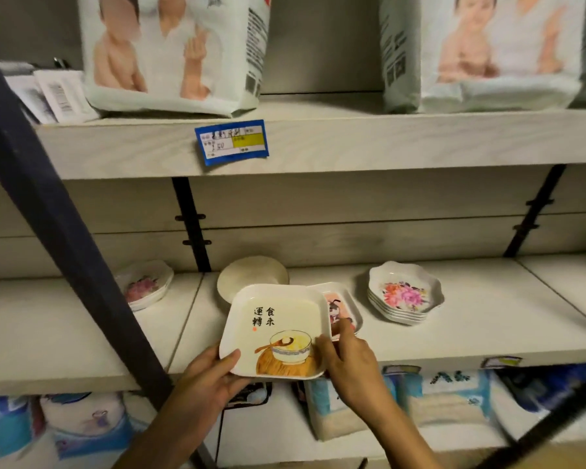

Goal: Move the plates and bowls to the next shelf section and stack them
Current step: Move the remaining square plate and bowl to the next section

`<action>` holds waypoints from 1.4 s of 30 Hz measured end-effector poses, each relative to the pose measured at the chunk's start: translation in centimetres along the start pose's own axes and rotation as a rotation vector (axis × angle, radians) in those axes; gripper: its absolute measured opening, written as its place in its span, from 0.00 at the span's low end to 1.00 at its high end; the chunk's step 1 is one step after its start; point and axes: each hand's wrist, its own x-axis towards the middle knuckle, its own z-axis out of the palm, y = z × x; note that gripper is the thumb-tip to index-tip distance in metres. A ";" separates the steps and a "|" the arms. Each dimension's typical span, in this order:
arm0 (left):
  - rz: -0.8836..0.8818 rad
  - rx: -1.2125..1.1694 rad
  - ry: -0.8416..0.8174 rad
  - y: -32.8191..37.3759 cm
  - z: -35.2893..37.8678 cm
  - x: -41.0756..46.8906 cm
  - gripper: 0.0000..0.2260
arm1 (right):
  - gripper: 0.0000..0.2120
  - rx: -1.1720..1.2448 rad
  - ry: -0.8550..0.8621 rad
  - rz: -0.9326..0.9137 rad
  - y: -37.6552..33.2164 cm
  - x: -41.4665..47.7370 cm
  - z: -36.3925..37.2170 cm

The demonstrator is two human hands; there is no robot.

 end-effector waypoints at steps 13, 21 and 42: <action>0.138 0.159 0.063 -3.2 6.2 3.2 0.11 | 0.11 -0.137 0.070 0.027 8.6 9.6 -5.7; 0.179 0.196 0.153 -2.6 7.6 4.6 0.09 | 0.15 -0.338 -0.024 0.054 10.2 13.7 -3.6; 0.186 0.221 0.181 -1.3 4.9 4.6 0.10 | 0.16 -0.346 -0.068 -0.036 8.0 11.3 -5.3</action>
